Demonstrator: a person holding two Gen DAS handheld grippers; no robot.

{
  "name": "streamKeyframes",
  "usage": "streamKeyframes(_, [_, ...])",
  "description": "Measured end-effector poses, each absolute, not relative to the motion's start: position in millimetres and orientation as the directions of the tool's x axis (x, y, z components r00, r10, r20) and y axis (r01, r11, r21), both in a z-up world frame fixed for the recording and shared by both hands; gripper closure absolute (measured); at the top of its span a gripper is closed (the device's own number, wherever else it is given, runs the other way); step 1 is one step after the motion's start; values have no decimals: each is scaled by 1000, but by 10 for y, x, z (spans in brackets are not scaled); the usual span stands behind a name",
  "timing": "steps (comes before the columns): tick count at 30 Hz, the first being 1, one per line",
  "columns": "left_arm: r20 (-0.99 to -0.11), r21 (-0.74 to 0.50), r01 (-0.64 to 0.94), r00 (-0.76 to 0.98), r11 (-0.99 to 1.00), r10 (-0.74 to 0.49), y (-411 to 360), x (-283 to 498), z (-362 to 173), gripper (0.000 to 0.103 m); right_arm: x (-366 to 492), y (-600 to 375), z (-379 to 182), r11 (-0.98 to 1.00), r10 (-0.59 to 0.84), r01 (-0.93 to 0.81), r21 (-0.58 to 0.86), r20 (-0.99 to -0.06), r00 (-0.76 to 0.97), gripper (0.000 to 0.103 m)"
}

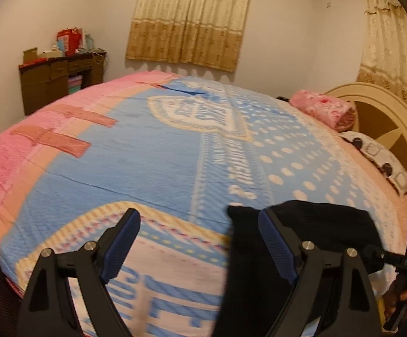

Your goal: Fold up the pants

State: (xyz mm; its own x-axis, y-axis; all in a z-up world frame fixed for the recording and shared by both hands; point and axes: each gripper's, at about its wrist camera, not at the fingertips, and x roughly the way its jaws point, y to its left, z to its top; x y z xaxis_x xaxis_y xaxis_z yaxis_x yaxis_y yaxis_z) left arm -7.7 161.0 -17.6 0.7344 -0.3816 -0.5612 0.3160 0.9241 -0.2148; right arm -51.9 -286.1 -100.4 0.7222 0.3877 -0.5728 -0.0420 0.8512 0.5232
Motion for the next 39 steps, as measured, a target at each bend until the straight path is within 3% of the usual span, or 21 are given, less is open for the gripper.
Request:
streamKeyframes(5, [-579, -192, 377, 702, 906, -414, 1310, -132, -243, 15, -698, -3104, -576, 913, 137, 97, 397, -520, 843, 50])
streamKeyframes(9, [-649, -89, 380, 679, 921, -343, 1099, -157, -469, 15, -431, -2695, -287, 937, 282, -131, 323, -482, 829, 52])
streamKeyframes(11, [-664, -107, 387, 658, 916, -356, 1099, -200, -566, 14, -187, -2363, -181, 904, 419, -301, 305, -482, 770, 58])
streamKeyframes(15, [-707, -114, 364, 624, 924, -333, 1082, -222, -823, 11, 479, -2015, -49, 781, 624, -497, 378, -467, 627, 59])
streamKeyframes(16, [-703, -137, 351, 624, 926, -341, 1110, -223, -842, 10, 660, -1937, -62, 758, 652, -523, 391, -478, 588, 66])
streamKeyframes(17, [-705, -164, 335, 618, 928, -348, 1144, -210, -858, 7, 785, -1817, -106, 744, 667, -537, 398, -500, 553, 71])
streamKeyframes(20, [-716, -226, 309, 591, 924, -373, 1229, -193, -912, 6, 1126, -1576, -295, 705, 693, -571, 421, -580, 428, 71])
streamKeyframes(23, [-713, -211, 319, 596, 924, -369, 1263, -288, -908, 5, 1229, -1359, -525, 648, 719, -605, 462, -633, 287, 71])
streamKeyframes(27, [-707, -193, 336, 603, 922, -368, 1281, -319, -920, 1, 1067, -1086, -686, 635, 647, -688, 351, -728, 225, 71])
streamKeyframes(33, [-704, -198, 335, 605, 921, -372, 1291, -242, -944, 0, 1277, -937, -684, 604, 638, -725, 332, -747, 189, 71])
streamKeyframes(39, [-705, -204, 333, 603, 920, -374, 1307, -205, -947, 0, 1452, -846, -789, 540, 718, -690, 482, -692, 78, 71])
